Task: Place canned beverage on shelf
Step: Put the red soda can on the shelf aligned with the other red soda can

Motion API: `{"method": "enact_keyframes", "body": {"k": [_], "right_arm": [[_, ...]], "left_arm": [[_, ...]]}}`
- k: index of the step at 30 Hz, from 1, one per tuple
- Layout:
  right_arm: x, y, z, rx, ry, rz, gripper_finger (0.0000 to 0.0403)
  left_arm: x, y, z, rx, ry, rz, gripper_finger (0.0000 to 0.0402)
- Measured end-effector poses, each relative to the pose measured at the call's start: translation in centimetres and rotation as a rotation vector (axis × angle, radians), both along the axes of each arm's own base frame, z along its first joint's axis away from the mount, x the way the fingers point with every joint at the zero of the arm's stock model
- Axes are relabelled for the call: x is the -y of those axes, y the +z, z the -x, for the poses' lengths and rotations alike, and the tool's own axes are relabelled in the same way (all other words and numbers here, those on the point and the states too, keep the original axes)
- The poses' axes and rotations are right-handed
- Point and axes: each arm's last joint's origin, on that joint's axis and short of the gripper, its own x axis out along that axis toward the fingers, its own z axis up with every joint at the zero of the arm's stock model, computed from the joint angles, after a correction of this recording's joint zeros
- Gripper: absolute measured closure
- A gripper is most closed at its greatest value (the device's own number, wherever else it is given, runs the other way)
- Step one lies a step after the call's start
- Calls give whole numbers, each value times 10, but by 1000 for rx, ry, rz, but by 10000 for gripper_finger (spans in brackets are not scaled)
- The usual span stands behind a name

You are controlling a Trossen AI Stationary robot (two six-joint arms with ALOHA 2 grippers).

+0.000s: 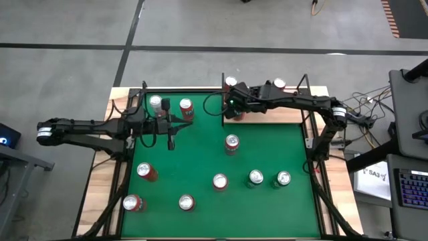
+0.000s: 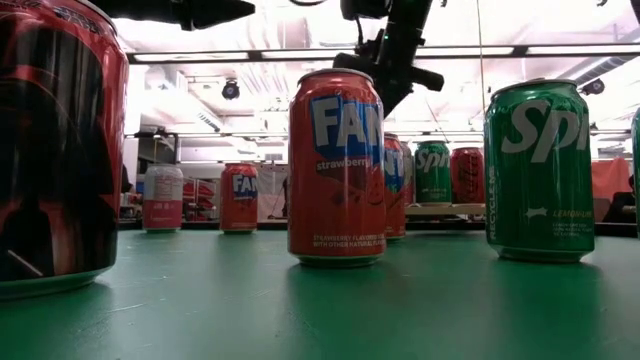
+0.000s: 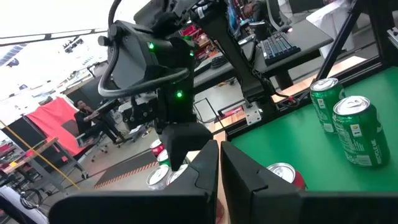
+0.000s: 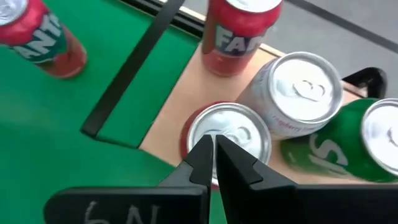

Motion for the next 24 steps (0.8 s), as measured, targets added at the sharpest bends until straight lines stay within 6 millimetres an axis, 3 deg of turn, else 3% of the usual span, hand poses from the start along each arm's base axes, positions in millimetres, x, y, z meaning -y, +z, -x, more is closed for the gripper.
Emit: {"method": "enact_keyframes", "body": {"k": [9, 24], "right_arm": [[4, -15, -9, -55, -2, 22, 394], [4, -17, -12, -43, 39, -9, 394]], "left_arm": [[0, 0, 0, 2, 0, -4, 401], [0, 1, 0, 5, 1, -12, 402]]}}
